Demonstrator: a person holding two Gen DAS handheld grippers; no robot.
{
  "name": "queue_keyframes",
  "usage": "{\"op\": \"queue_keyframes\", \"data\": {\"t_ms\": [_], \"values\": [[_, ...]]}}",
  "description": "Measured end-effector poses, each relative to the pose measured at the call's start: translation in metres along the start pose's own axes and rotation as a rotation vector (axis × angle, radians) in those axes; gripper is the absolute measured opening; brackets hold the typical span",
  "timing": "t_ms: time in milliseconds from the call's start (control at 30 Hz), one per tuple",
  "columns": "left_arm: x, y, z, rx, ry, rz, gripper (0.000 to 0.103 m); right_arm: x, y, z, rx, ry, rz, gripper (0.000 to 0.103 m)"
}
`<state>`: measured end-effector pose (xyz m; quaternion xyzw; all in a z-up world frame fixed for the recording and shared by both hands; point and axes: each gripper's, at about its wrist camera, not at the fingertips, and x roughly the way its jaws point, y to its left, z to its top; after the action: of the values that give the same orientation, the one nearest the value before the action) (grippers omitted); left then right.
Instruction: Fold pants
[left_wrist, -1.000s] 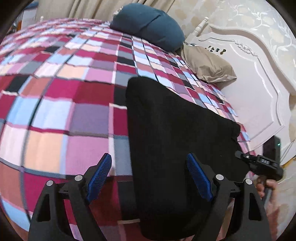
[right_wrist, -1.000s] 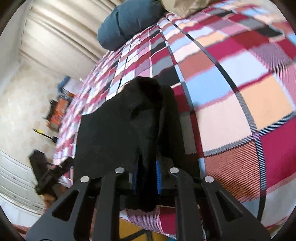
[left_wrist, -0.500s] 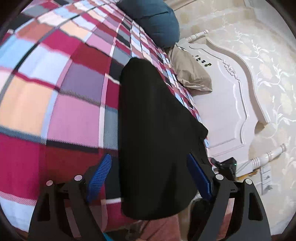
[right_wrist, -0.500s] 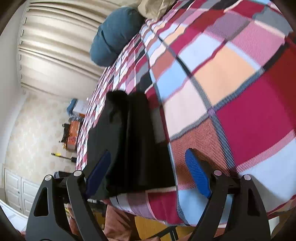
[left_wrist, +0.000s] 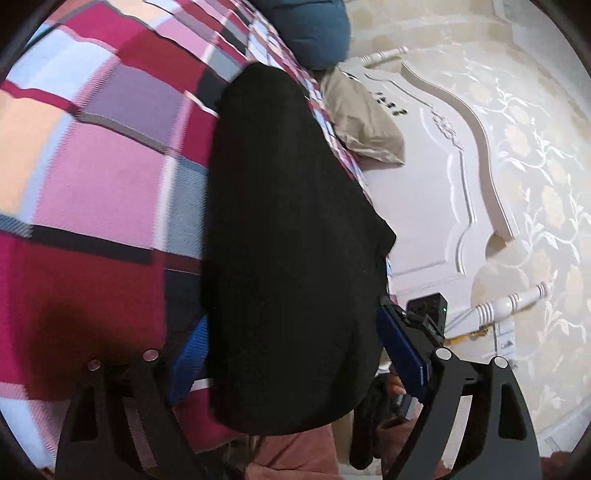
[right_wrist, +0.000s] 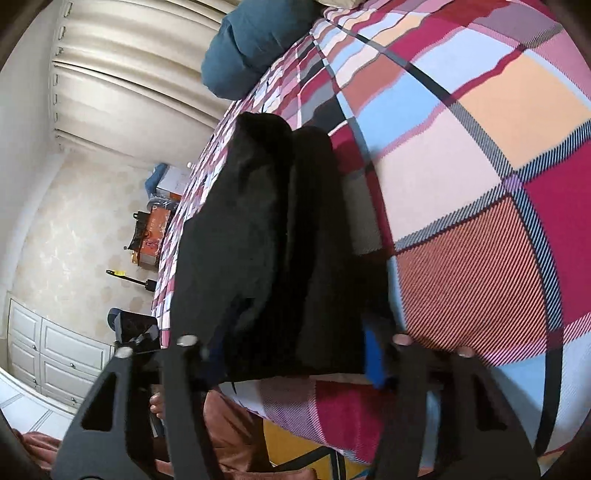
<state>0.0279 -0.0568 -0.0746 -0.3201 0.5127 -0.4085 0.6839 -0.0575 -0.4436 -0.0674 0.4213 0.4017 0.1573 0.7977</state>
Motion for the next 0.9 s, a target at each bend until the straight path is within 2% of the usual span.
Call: {"op": "queue_keyframes", "data": {"t_ms": [67, 267, 333, 433, 667, 900], "values": [[0.009, -0.006, -0.002, 0.040, 0.026, 0.064, 0.064, -0.001, -0.002, -0.001, 0.001, -0.007, 0.008, 0.046], [0.005, -0.008, -0.002, 0.035, 0.006, 0.101, 0.041, -0.005, -0.004, -0.007, -0.003, -0.027, 0.022, 0.043], [0.001, -0.018, -0.003, 0.075, -0.030, 0.145, 0.038, -0.005, -0.003, -0.007, -0.005, -0.031, 0.019, 0.043], [-0.003, -0.027, -0.004, 0.107, -0.057, 0.170, 0.036, -0.003, 0.001, -0.008, -0.001, -0.038, 0.018, 0.042], [-0.013, -0.019, 0.001, 0.077, -0.068, 0.181, 0.035, 0.007, 0.011, -0.008, -0.006, -0.035, 0.043, 0.041], [-0.040, -0.003, 0.002, 0.047, -0.106, 0.208, 0.035, 0.030, 0.028, -0.006, -0.021, -0.003, 0.070, 0.041]]}}
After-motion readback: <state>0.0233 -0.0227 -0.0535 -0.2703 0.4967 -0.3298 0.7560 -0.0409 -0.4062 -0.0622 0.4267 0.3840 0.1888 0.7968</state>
